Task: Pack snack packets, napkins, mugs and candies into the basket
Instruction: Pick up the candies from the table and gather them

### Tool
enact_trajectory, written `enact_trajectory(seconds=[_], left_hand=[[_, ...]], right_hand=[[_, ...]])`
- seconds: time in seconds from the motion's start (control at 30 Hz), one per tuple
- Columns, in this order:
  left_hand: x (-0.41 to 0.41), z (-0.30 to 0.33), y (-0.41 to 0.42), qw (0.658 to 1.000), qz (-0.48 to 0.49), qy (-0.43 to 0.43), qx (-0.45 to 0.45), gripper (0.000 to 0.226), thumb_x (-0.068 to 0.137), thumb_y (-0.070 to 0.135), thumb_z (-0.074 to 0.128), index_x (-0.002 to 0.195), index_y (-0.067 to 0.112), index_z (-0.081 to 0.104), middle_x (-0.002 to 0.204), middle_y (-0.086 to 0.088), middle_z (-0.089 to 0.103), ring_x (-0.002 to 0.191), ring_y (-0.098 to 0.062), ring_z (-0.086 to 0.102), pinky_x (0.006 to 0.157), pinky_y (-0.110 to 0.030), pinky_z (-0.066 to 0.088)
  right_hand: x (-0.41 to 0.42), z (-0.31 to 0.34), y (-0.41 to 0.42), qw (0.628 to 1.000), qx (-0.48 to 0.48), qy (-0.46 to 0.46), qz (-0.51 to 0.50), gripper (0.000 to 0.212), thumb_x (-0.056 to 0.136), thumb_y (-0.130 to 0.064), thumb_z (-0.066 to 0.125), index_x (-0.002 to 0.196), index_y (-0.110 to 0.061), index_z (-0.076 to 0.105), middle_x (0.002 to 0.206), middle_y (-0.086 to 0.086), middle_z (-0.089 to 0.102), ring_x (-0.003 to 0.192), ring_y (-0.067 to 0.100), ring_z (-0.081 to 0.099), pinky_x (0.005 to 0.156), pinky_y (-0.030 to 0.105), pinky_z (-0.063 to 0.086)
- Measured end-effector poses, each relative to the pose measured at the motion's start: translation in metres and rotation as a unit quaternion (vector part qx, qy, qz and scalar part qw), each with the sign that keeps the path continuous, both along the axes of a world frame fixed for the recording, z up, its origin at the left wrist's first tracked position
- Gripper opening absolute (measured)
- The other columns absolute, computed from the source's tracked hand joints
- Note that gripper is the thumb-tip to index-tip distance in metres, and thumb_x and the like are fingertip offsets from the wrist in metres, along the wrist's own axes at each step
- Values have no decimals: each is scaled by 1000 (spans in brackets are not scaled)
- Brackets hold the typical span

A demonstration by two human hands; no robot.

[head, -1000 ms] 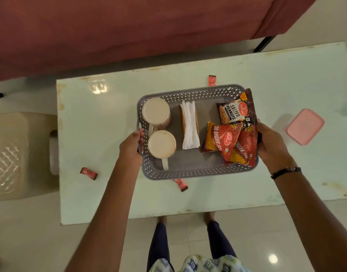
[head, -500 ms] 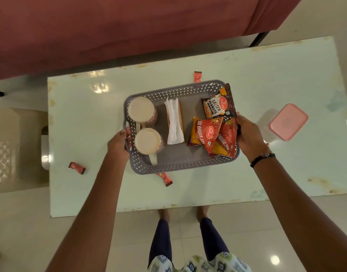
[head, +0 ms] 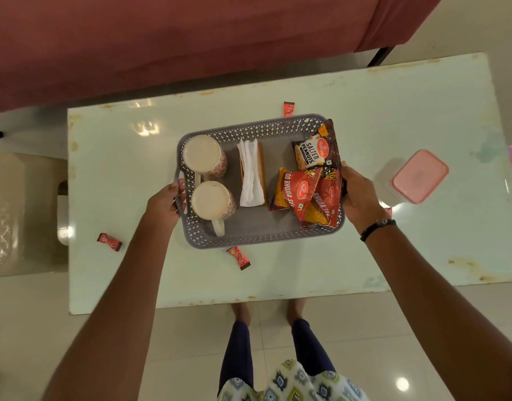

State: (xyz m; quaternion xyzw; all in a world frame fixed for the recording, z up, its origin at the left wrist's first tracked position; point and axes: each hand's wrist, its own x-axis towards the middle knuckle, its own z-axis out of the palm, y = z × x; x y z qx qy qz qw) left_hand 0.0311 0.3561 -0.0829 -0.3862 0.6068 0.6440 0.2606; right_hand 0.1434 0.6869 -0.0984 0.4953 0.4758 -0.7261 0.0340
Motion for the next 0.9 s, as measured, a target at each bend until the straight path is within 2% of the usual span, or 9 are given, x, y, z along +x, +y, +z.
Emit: enact_trajectory(seconds=[0.2,0.3,0.37,0.5,0.6,0.67,0.77,0.83,0.9], left_hand=[[-1,3,-1,1000,-12,20,-11,20,98,18,45,85,20,61,48,17,64,48,3,58,64,-16,45],[-2,4,1,999,-15,24,-20,19,97,18,46,87,17,62,52,16,65,56,1,59,66,-16,45],[-2,5,4,999,-15,18,-32,16,97,18,47,98,13,62,70,11,65,69,-3,55,68,-18,45],[0,8,8,996,-37,15,-75,24,95,19,49,113,8,62,90,3,63,81,-9,59,79,-25,46],[16,8,9,972,-65,64,-218,22,89,18,50,99,9,68,99,-4,68,101,-24,63,93,-36,48],[41,17,13,940,-59,161,-296,22,87,15,50,101,6,65,109,-6,66,102,-19,59,89,-26,48],[94,33,30,896,-84,293,-323,17,92,11,50,101,4,61,103,-1,64,90,-8,56,72,-3,41],[134,37,46,889,-141,314,-303,15,96,16,49,101,7,60,99,3,62,83,-6,56,69,-4,40],[172,36,66,894,-201,296,-268,14,96,17,48,102,12,60,98,7,62,84,-1,57,68,-7,41]], right_hand=[[-2,-2,-5,1000,8,9,6,30,95,-35,50,97,-14,71,104,12,72,99,30,68,89,43,55],[-1,-3,-4,1000,18,0,13,32,94,-37,50,100,-13,71,107,13,71,101,32,68,92,46,53],[-1,-3,-4,999,33,-11,18,29,92,-37,53,90,-16,73,102,13,72,100,34,68,91,46,54],[-1,0,-8,998,66,-4,10,27,96,-31,50,83,-17,69,79,2,71,71,17,70,63,25,56],[1,5,-11,993,120,-9,0,22,96,-24,50,98,-11,67,80,-1,68,64,7,65,52,15,51],[4,9,-13,984,177,-25,-14,19,94,-20,52,104,-10,65,89,-2,68,72,5,63,60,15,50],[27,11,-17,954,295,-54,-18,21,92,-16,53,110,-10,64,110,1,66,94,11,59,75,14,46],[54,12,-18,928,368,-60,9,20,93,-10,51,109,-9,63,112,4,64,98,13,57,78,14,46],[81,8,-13,905,416,-78,33,21,91,-3,49,107,-7,62,111,9,63,97,18,58,84,25,49]])
